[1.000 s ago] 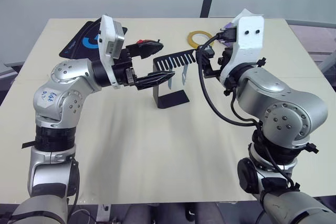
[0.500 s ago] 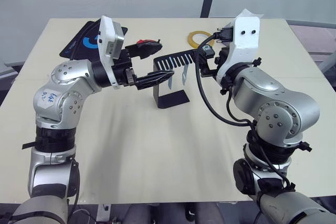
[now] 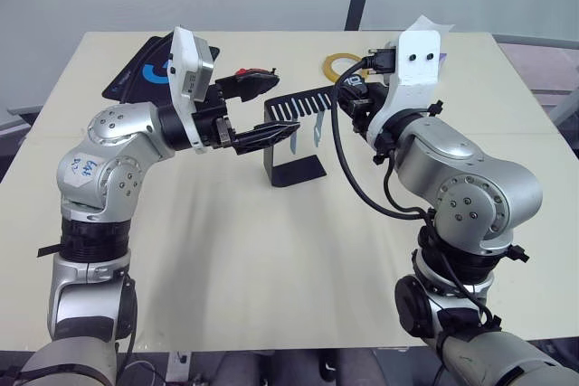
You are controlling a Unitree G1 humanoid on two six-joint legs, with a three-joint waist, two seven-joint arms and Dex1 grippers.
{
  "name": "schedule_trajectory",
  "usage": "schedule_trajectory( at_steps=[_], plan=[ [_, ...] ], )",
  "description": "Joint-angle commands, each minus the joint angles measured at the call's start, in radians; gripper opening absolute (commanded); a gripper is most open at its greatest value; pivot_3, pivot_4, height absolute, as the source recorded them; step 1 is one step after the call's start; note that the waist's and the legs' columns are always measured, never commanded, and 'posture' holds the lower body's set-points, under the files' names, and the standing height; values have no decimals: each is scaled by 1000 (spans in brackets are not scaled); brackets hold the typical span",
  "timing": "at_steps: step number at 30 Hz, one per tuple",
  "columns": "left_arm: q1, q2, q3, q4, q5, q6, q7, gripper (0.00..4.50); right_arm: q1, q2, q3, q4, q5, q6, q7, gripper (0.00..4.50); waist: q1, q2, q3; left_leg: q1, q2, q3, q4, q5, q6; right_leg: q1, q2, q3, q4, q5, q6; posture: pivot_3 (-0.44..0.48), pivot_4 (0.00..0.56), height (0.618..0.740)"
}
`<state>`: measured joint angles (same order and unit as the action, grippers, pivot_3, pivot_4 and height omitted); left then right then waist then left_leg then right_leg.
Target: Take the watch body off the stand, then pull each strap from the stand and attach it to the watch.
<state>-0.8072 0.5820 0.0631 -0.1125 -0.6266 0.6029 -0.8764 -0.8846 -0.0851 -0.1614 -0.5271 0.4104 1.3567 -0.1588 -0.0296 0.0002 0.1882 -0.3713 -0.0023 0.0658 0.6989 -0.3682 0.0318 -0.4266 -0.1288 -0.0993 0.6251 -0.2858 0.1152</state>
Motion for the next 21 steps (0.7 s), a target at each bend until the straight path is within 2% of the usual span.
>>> schedule_trajectory(
  at_steps=[1, 9, 15, 19, 21],
  plan=[
    [-29, 7, 33, -13, -10, -9, 0, 4500, -5, 8, -10, -33, -7, 6, 11, 1578, 0, 0, 0, 0, 0, 0, 0, 0, 0, 0, 0, 0, 0, 0, 0, 0, 150, 738],
    [-31, -6, 22, -20, -19, -10, -9, 4500, -40, -11, -27, -85, 4, 54, 47, 1578, 0, 0, 0, 0, 0, 0, 0, 0, 0, 0, 0, 0, 0, 0, 0, 0, 150, 738],
    [-46, -23, 4, -39, -31, -6, -35, 4500, -77, -46, -91, -164, 38, 121, 115, 1578, 1, 0, 0, 0, 0, -1, 0, 0, 0, 0, 0, -1, 0, 0, 0, 0, 150, 738],
    [-58, -36, -10, -64, -54, 9, -61, 4500, -86, -102, -206, -256, 83, 216, 200, 1578, 3, 0, 0, -1, 0, -1, 0, 0, 0, 0, 0, -1, 0, 0, 0, 0, 150, 738],
    [-54, -33, -15, -82, -68, 19, -78, 4500, -42, -137, -273, -314, 106, 252, 235, 1578, 4, 0, 0, -1, -1, -1, 0, 0, 0, 0, -1, -1, 0, 0, 0, 0, 150, 738]
  ],
)
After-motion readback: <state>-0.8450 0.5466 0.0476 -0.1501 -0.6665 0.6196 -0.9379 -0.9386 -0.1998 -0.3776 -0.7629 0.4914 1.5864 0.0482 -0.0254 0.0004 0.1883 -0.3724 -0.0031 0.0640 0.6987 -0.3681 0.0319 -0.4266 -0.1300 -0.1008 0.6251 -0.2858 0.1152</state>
